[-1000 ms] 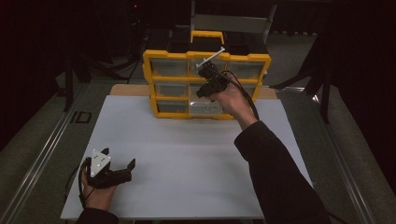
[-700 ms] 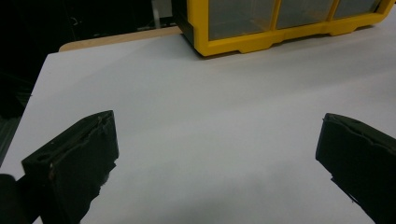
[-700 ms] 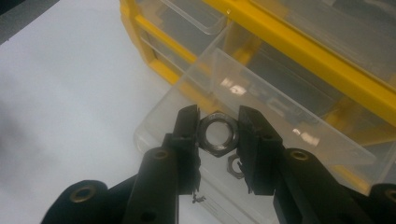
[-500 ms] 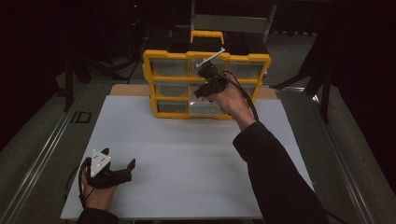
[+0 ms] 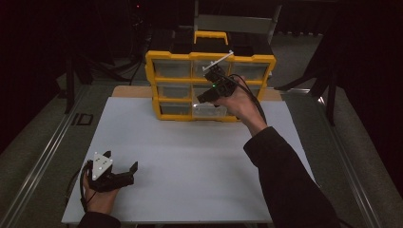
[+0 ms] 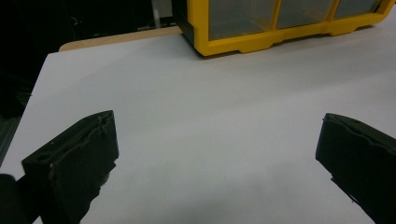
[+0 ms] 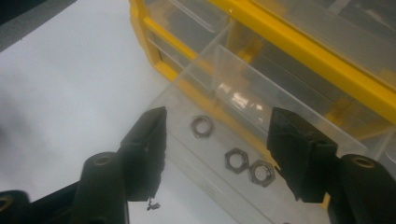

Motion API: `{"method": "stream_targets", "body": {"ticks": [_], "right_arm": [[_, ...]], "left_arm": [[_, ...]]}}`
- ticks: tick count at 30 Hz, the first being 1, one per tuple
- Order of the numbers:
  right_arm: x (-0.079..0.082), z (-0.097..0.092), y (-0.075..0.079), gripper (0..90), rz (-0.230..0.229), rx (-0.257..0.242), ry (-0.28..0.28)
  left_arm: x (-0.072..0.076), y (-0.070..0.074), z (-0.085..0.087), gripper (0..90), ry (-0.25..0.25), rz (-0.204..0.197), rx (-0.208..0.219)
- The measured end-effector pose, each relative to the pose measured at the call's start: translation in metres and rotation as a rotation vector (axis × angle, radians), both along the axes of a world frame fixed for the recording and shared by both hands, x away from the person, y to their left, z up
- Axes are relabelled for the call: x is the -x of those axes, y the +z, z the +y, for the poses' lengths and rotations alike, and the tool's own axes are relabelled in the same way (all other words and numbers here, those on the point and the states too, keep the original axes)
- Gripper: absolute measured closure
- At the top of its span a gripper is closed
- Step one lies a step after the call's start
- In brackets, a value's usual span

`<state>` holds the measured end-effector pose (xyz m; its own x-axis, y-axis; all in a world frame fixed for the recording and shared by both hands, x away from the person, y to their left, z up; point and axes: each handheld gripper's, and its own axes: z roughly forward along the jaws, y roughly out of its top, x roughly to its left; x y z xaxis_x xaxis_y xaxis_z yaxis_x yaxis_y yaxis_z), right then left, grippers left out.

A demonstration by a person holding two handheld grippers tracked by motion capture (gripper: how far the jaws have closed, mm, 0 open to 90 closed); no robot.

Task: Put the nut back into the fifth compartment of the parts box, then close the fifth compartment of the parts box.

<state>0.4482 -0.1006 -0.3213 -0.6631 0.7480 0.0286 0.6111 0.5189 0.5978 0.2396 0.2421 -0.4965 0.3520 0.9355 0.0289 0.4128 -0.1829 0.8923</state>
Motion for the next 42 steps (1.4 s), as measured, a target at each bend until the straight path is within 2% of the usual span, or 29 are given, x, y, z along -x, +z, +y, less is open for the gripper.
{"method": "stream_targets", "body": {"ticks": [3, 8, 26, 31, 36, 42], "right_arm": [[0.001, -0.004, 0.001, 35.5, -0.010, -0.002, 0.009], [0.007, -0.009, 0.004, 34.1, -0.023, 0.004, 0.054], [0.019, -0.023, 0.002, 33.0, -0.051, 0.019, 0.081], [0.024, -0.026, 0.001, 33.2, -0.058, 0.005, 0.089], [0.031, -0.032, -0.001, 33.3, -0.085, -0.012, 0.099], [0.040, -0.040, -0.002, 34.9, -0.105, -0.048, 0.100]], "left_arm": [[0.000, 0.000, 0.000, 0.0, 0.001, 0.000, 0.002], [-0.002, -0.001, 0.000, 0.0, 0.001, 0.002, 0.004], [0.000, -0.001, 0.000, 0.0, 0.003, -0.002, 0.002], [0.000, 0.000, 0.001, 0.0, 0.007, -0.002, 0.005], [0.000, 0.000, 0.000, 0.0, 0.005, 0.000, 0.002], [0.001, 0.000, 0.001, 0.0, 0.004, 0.001, 0.001]]}}
